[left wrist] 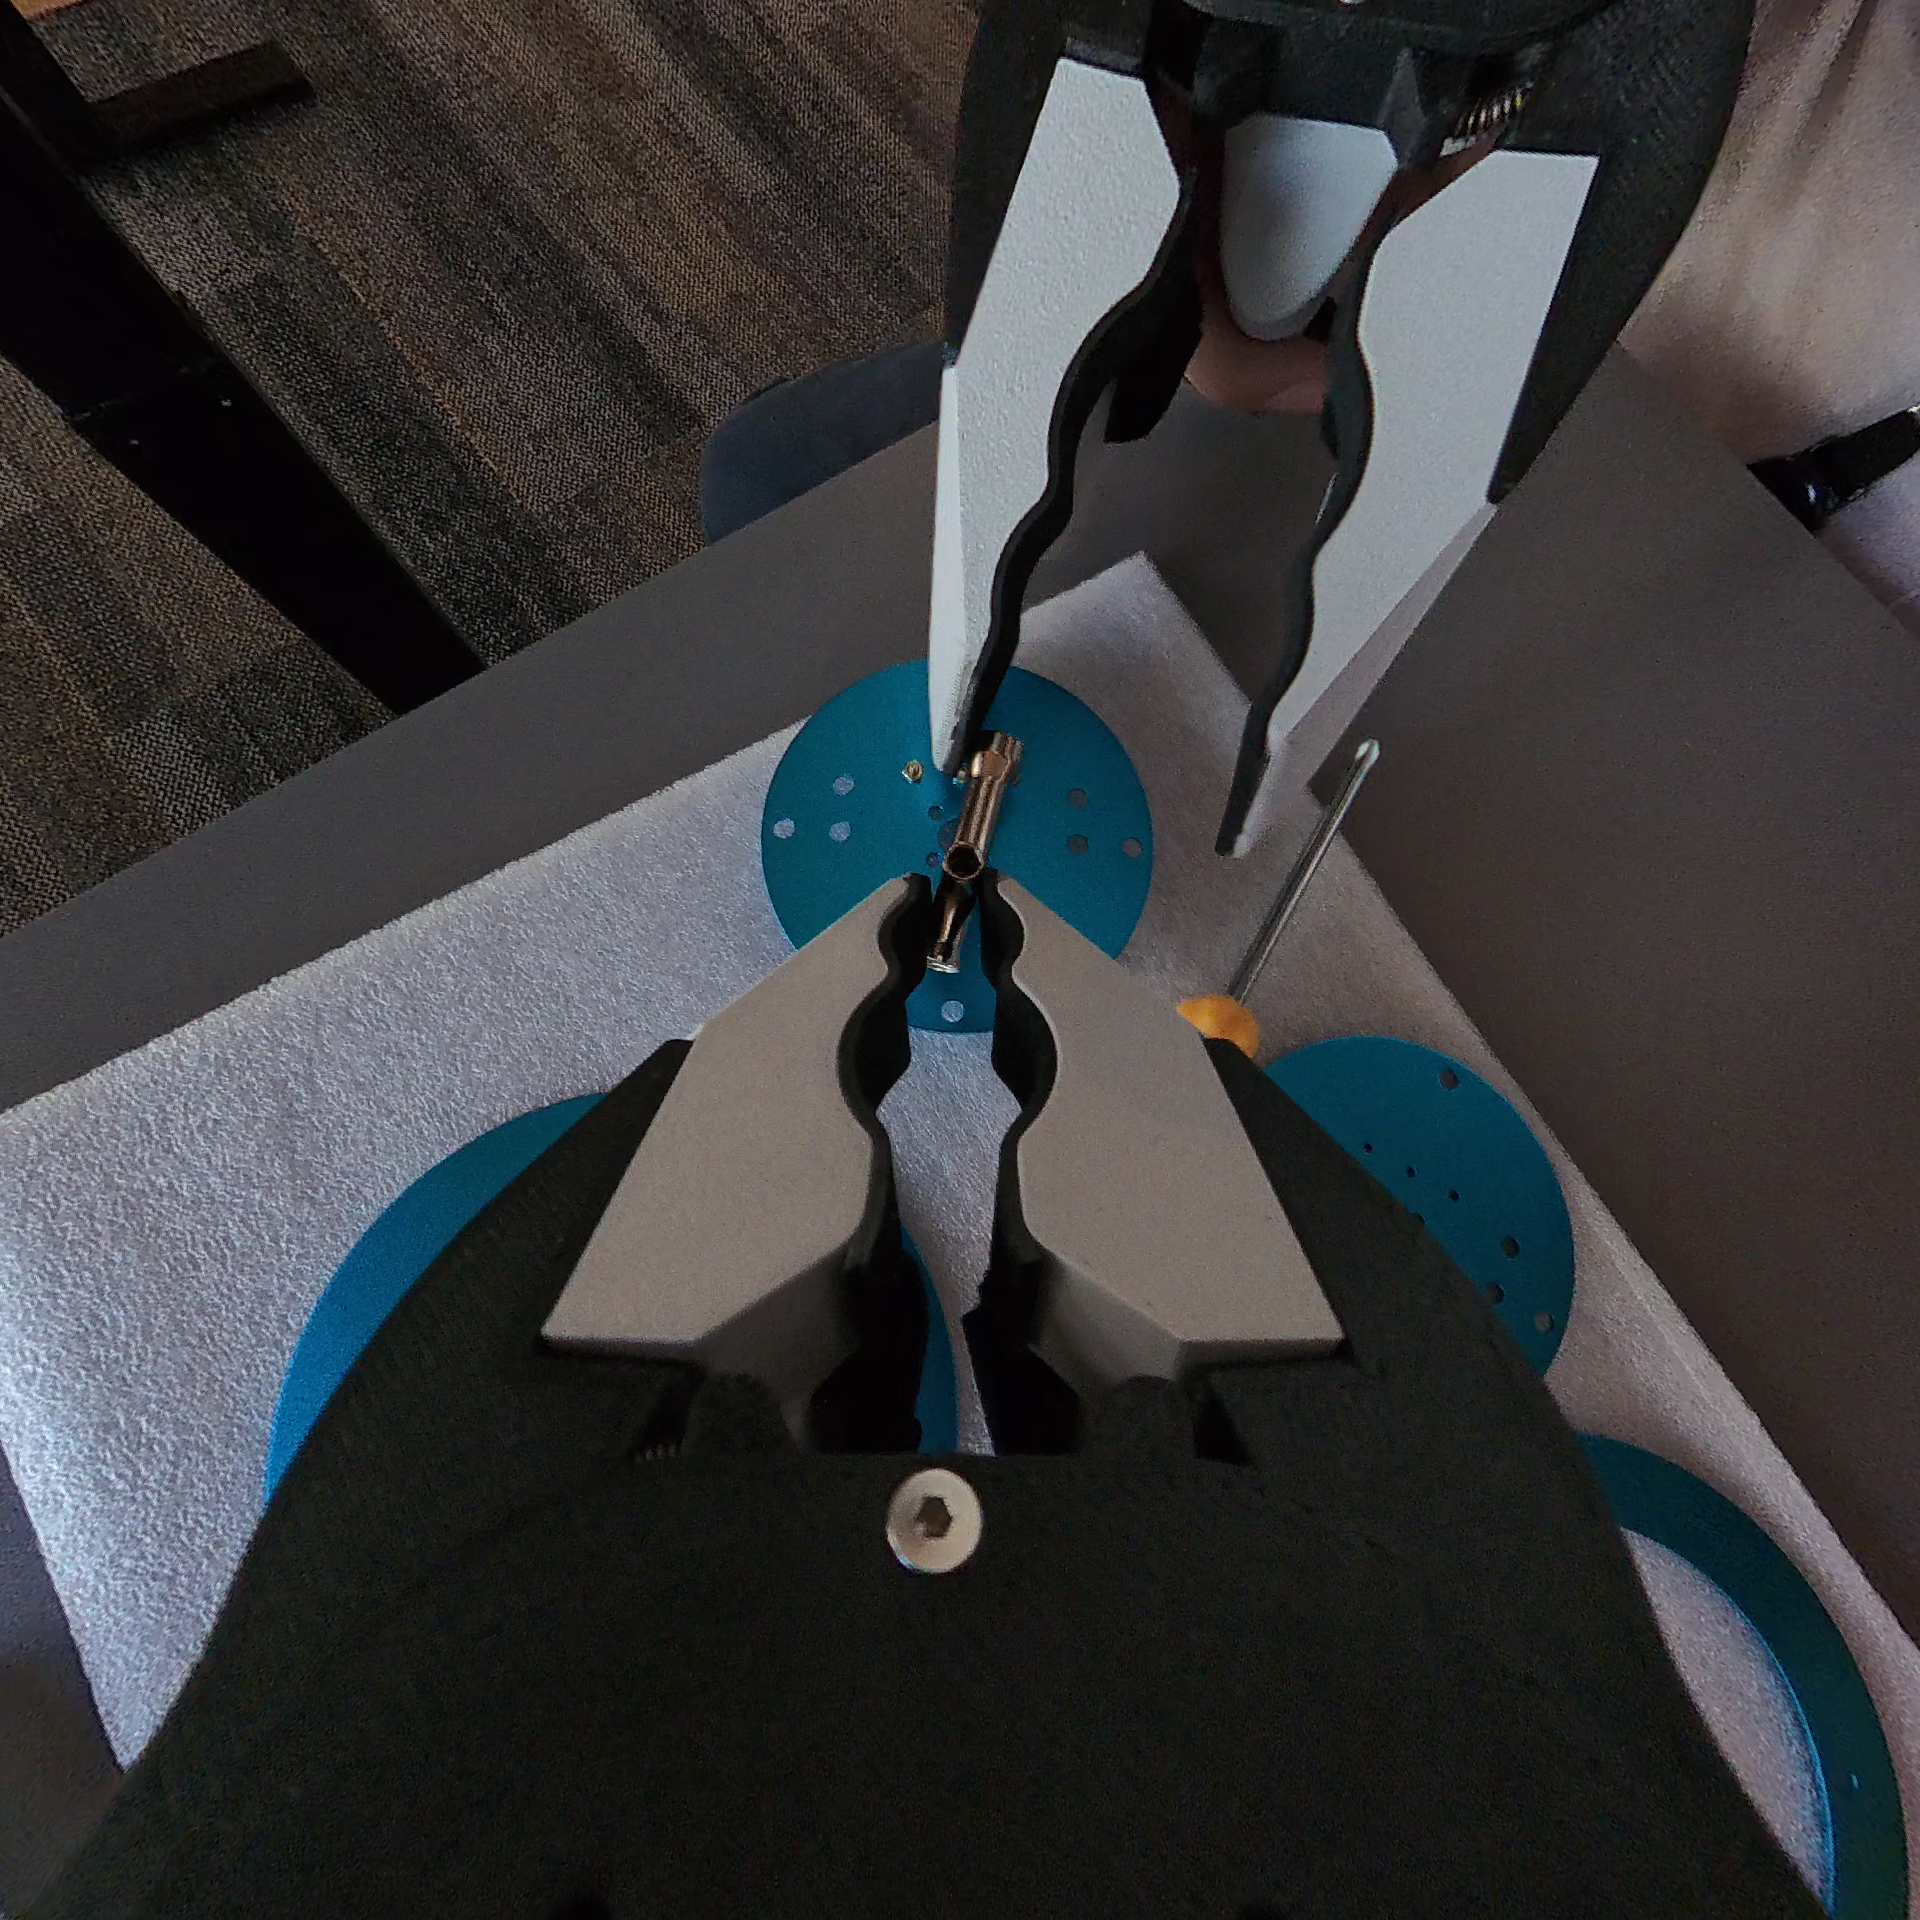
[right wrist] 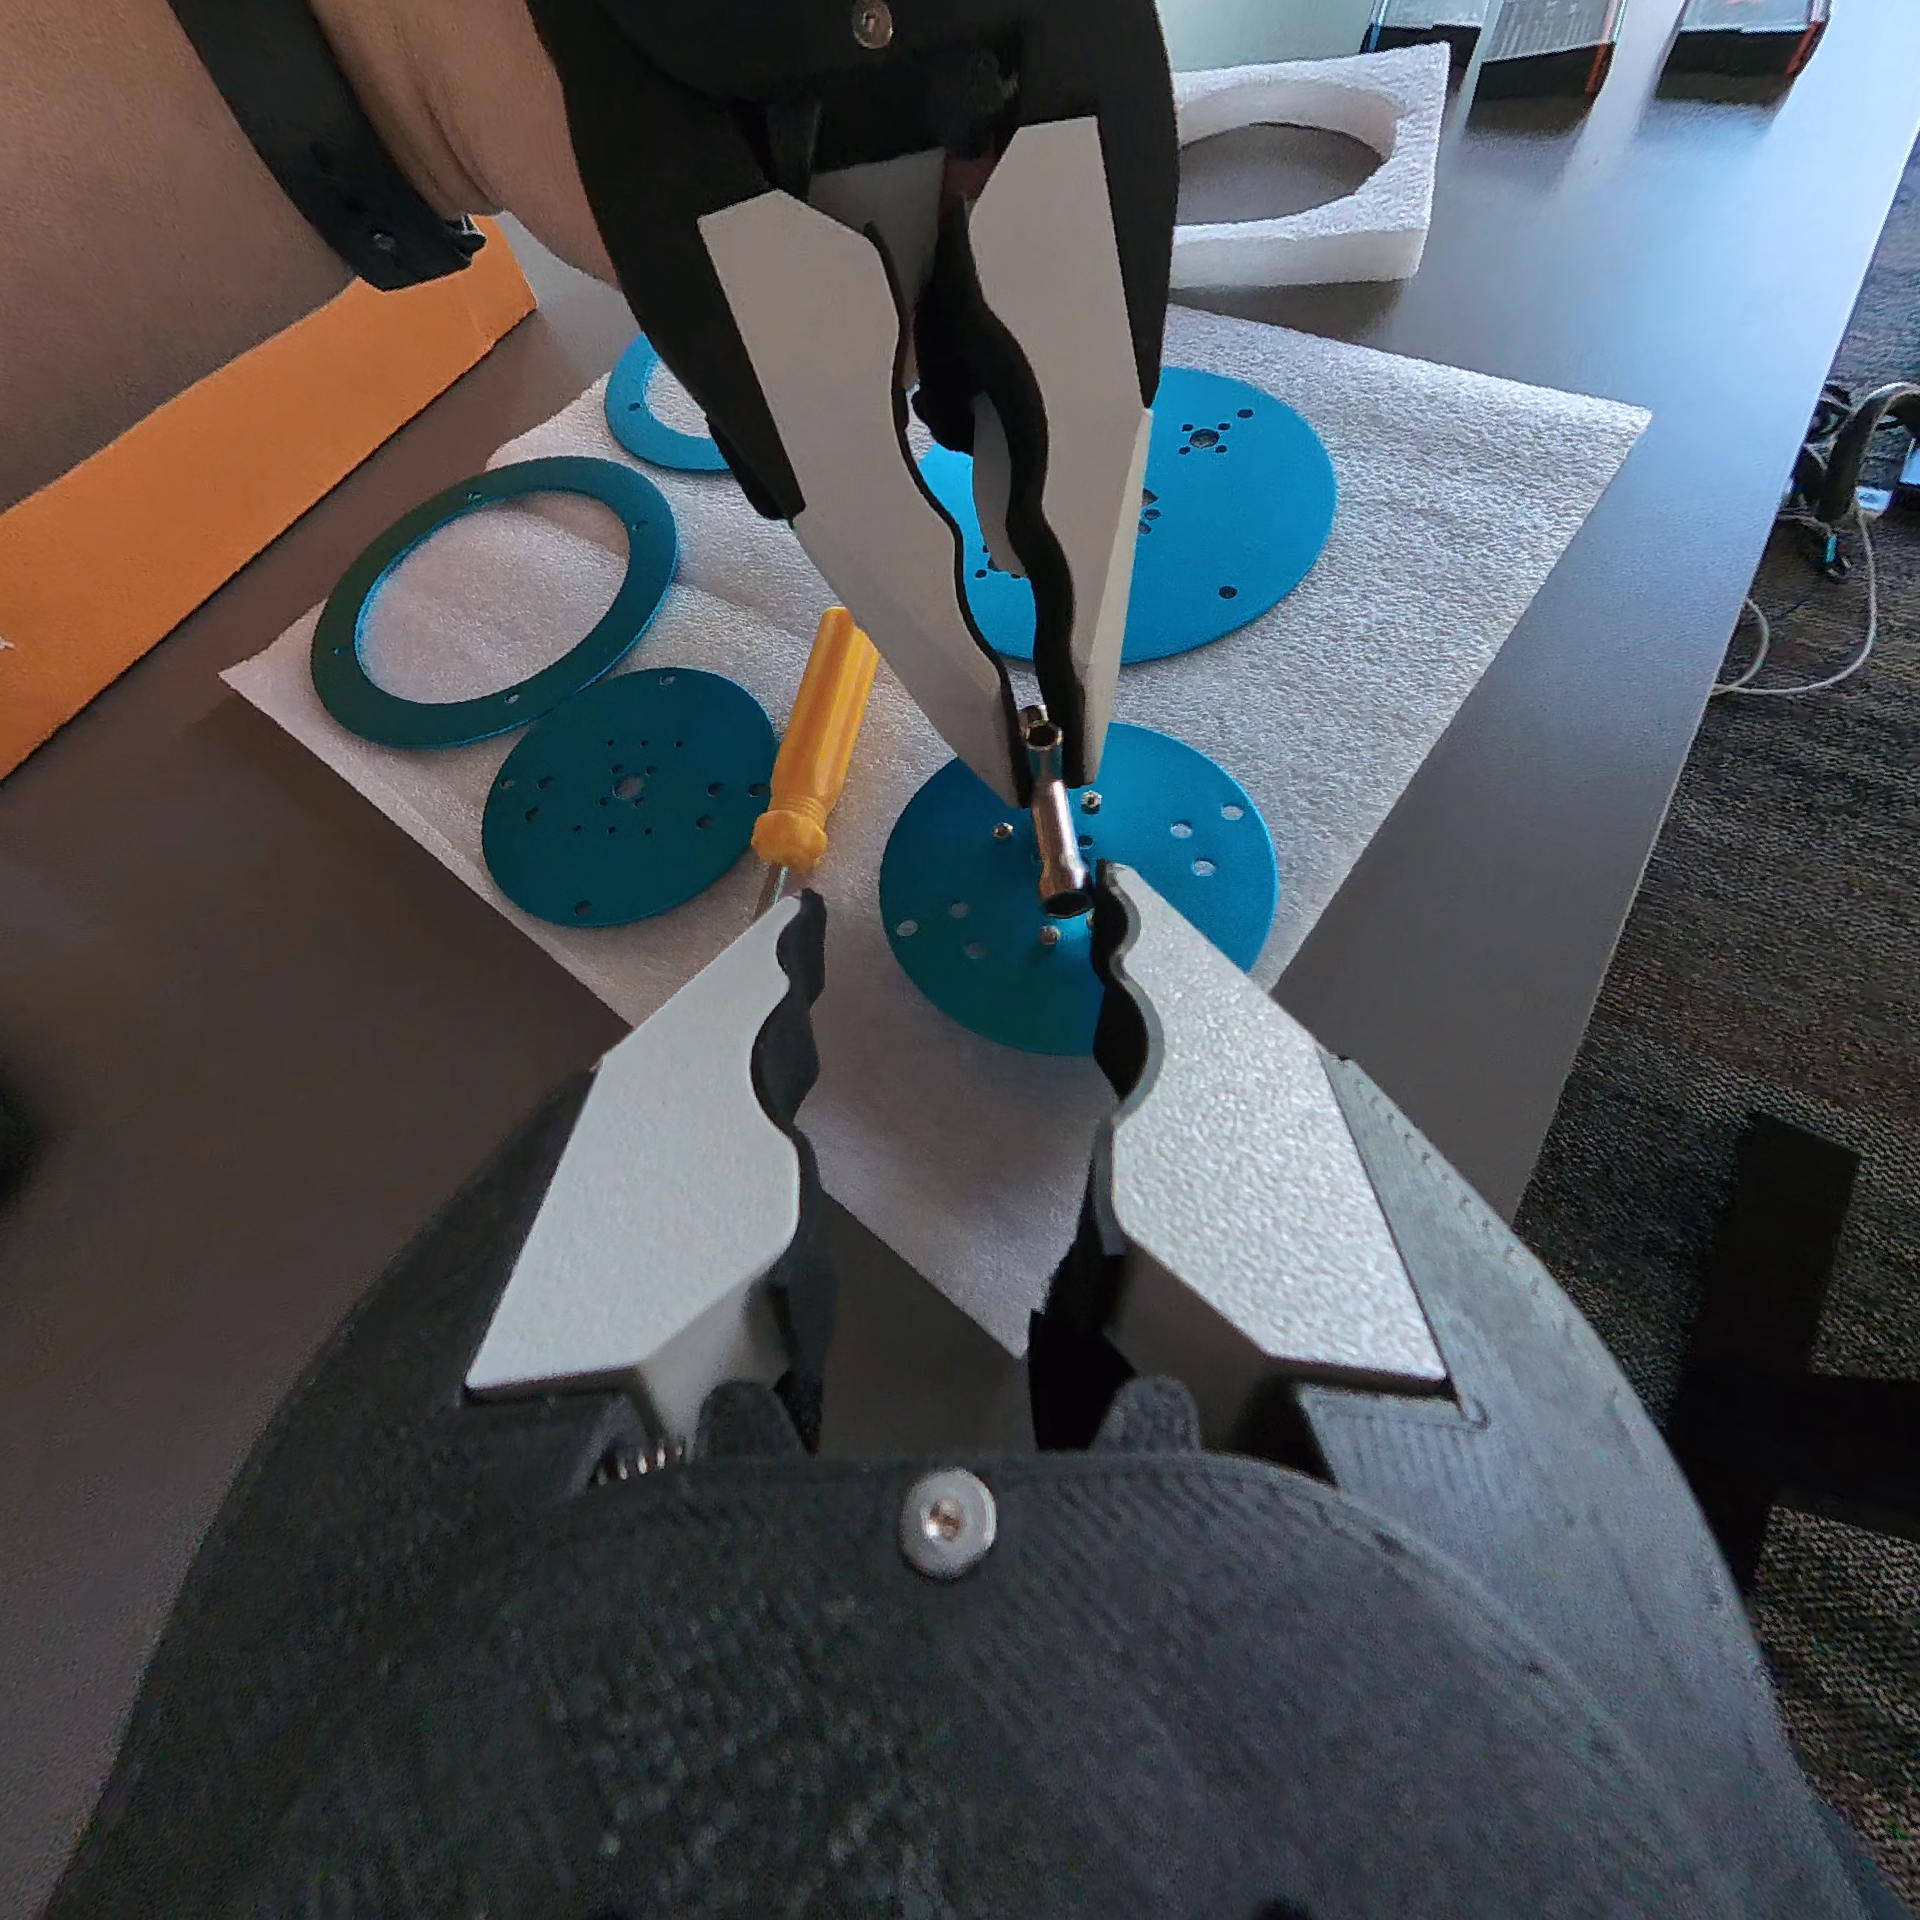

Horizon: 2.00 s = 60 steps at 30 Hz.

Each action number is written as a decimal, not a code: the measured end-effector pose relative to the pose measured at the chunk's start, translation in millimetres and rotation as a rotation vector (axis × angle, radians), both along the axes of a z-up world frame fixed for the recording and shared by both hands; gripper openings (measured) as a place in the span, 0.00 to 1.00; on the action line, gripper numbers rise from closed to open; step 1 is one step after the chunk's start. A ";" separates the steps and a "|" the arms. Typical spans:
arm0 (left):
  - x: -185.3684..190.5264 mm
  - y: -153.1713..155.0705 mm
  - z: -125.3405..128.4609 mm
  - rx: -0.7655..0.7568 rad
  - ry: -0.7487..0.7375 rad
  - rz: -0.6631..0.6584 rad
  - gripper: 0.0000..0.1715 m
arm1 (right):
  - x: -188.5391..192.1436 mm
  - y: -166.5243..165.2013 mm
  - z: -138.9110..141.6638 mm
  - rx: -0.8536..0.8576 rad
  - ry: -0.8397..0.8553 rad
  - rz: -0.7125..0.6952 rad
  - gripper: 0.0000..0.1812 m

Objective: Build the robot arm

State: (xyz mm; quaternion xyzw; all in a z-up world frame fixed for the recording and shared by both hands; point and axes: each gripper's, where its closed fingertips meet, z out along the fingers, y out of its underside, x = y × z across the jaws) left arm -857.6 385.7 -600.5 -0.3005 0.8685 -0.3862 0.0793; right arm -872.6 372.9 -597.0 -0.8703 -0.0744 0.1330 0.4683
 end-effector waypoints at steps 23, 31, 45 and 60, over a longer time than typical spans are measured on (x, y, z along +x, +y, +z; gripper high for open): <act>7.4 12.7 54.8 -0.074 -0.105 0.296 0.03 | 18.5 -14.7 34.1 0.134 0.005 0.048 0.30; -98.4 66.6 28.6 -0.148 0.262 1.054 0.03 | 26.4 -70.9 2.3 0.103 -0.049 0.186 0.28; -106.3 109.2 23.2 -0.339 0.373 1.359 0.31 | 25.6 -127.0 29.0 0.314 -0.196 0.156 0.27; -148.9 -69.9 67.2 -0.182 0.132 0.954 0.22 | 6.6 -4.1 -4.8 0.496 -1.352 0.560 0.02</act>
